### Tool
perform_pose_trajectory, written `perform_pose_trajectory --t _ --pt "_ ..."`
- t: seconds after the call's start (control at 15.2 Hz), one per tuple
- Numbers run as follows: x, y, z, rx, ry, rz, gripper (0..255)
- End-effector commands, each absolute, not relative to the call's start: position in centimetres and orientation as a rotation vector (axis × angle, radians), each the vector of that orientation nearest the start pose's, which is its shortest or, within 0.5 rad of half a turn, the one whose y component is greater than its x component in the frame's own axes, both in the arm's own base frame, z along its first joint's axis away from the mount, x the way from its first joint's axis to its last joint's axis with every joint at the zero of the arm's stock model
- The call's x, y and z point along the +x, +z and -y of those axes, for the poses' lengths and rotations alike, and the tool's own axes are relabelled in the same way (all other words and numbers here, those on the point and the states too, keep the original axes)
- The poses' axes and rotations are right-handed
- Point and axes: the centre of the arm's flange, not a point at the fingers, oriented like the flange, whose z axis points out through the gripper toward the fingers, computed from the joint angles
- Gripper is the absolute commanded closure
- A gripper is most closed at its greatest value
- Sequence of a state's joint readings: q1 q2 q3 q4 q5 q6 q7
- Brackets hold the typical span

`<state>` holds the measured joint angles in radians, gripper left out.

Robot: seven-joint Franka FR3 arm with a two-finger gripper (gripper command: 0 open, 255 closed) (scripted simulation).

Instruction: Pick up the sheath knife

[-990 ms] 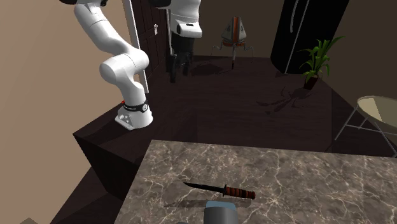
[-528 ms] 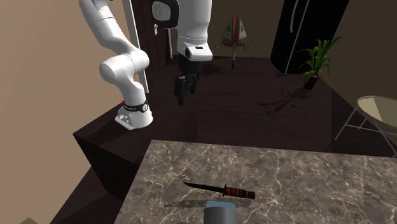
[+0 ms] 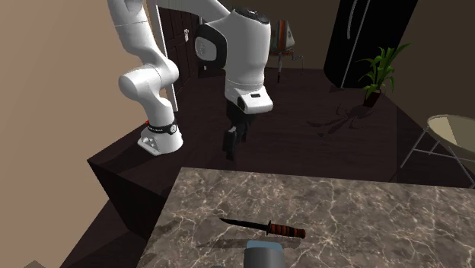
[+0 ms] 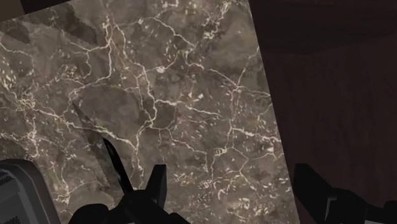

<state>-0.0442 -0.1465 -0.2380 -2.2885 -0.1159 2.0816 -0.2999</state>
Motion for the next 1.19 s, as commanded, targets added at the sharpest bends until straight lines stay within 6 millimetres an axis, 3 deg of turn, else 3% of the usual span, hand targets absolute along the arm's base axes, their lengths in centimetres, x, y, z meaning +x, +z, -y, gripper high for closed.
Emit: perform_pose_trajectory --t 0.0,0.86,1.12 --pt "48.2 39.0 15.7 -3.176 0.118 0.144 0" --pt "59.7 29.7 24.4 -3.133 0.071 0.230 0" --pt "59.9 28.0 24.5 -3.133 0.070 0.231 0"
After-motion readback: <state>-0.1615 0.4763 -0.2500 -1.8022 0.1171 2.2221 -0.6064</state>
